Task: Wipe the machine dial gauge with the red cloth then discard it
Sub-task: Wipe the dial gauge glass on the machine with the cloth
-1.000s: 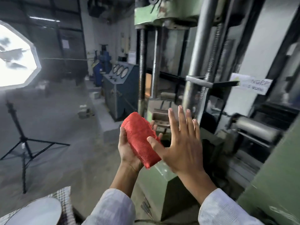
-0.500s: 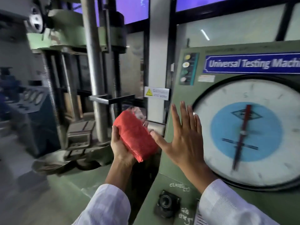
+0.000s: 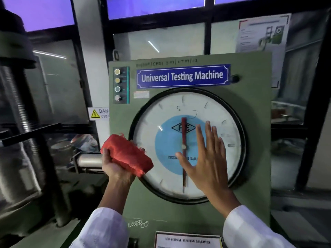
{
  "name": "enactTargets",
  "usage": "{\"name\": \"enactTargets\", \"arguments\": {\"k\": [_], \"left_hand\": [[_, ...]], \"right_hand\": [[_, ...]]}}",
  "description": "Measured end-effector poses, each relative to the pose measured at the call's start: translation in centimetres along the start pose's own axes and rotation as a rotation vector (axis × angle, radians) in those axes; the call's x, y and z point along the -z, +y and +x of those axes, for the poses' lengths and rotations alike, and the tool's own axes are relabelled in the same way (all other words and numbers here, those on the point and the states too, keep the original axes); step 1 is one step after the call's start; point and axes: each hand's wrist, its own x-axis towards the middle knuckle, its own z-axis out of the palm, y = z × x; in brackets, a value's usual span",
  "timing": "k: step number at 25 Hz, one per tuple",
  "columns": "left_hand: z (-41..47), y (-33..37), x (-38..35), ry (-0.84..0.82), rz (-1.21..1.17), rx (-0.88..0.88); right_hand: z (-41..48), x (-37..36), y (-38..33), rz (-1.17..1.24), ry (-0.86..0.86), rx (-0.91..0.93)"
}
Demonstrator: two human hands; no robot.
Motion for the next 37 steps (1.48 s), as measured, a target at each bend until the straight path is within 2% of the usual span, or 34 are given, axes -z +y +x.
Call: {"name": "enactTargets", "arguments": {"k": [6, 9, 12, 18, 22, 26, 29, 32, 34, 37], "left_hand": [[6.8, -3.8, -6.7, 0.180, 0.049, -0.348], [10.4, -5.0, -10.0, 0.115, 0.103, -0.556], [13.7, -7.3, -11.3, 0.039, 0.286, -0.812], [17.6, -13.3, -9.8, -0.237, 0.924, -0.963], [18.3, -14.7, -9.9, -0.234, 1.475, -1.201], [18.0, -15.3, -10.4, -0.185, 1.854, -1.220], [17.9, -14.2, -10.0, -0.367, 1.911, -1.149], [18.7, -12.6, -10.0, -0.527, 1.838, -1.031], [18.7, -12.7, -10.2, -0.463, 1.814, -1.071], [18.2, -14.4, -10.6, -0.284, 1.870, -1.221]], "right_hand": [[1.4, -5.6, 5.7, -0.097, 0.007, -0.130], [2.4, -8.3, 8.7, -0.147, 0.052, -0.238], [2.4, -10.8, 11.5, -0.171, 0.058, -0.336], [1.3, -14.0, 14.8, -0.218, 0.016, -0.343], [1.6, -15.2, 16.4, -0.201, 0.009, -0.328], [1.7, -16.6, 17.5, -0.189, 0.053, -0.316], [1.6, -17.8, 18.1, -0.192, 0.097, -0.294], [1.5, -18.6, 18.6, -0.191, 0.108, -0.302], [1.4, -18.8, 18.7, -0.188, 0.118, -0.299], [1.3, -19.0, 18.8, -0.202, 0.144, -0.295]]}}
